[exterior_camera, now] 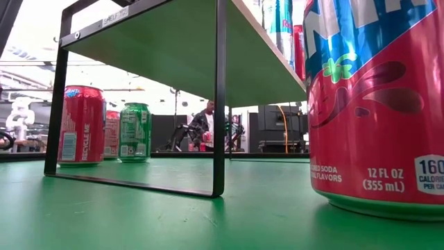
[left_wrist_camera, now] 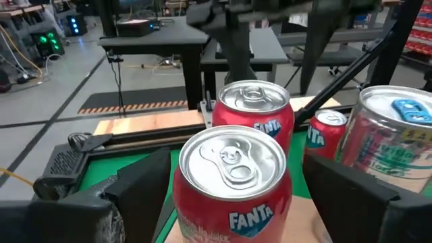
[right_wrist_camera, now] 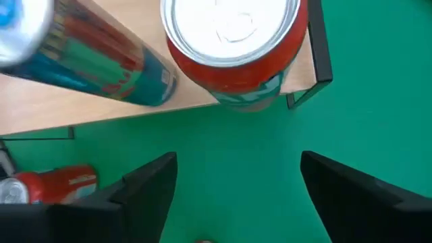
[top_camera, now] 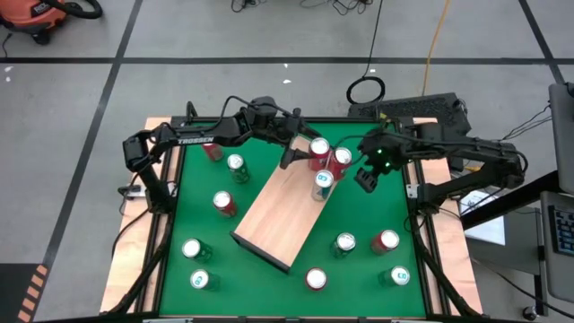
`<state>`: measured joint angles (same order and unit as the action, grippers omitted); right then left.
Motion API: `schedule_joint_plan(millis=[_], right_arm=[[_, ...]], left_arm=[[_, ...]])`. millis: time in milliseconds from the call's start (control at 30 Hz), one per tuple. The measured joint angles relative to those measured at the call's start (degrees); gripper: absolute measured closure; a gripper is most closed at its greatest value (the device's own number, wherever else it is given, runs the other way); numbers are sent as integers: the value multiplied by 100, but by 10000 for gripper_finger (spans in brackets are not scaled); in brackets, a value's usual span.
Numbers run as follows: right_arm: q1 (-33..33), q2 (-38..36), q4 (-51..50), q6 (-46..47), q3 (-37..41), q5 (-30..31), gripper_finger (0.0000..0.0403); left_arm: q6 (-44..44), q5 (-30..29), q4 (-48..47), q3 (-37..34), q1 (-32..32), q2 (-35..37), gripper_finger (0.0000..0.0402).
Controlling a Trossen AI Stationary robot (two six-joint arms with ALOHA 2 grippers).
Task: Sort soda cans
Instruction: Put the red soda can on the shelf and align it with the other red soda can, then adjust the red soda cans on the shelf
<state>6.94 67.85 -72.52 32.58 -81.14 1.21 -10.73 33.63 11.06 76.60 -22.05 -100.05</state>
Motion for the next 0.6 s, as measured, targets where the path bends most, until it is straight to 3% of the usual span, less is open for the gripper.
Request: schedule_joint_plan(millis=[267, 600], right_arm=[[-31, 0, 478, 84, 375, 18, 141], [-31, 24, 711, 29, 415, 200, 179]], left_arm=[[37, -4, -336, 0, -3, 222, 70], [766, -7, -460, 0, -16, 379, 70]])
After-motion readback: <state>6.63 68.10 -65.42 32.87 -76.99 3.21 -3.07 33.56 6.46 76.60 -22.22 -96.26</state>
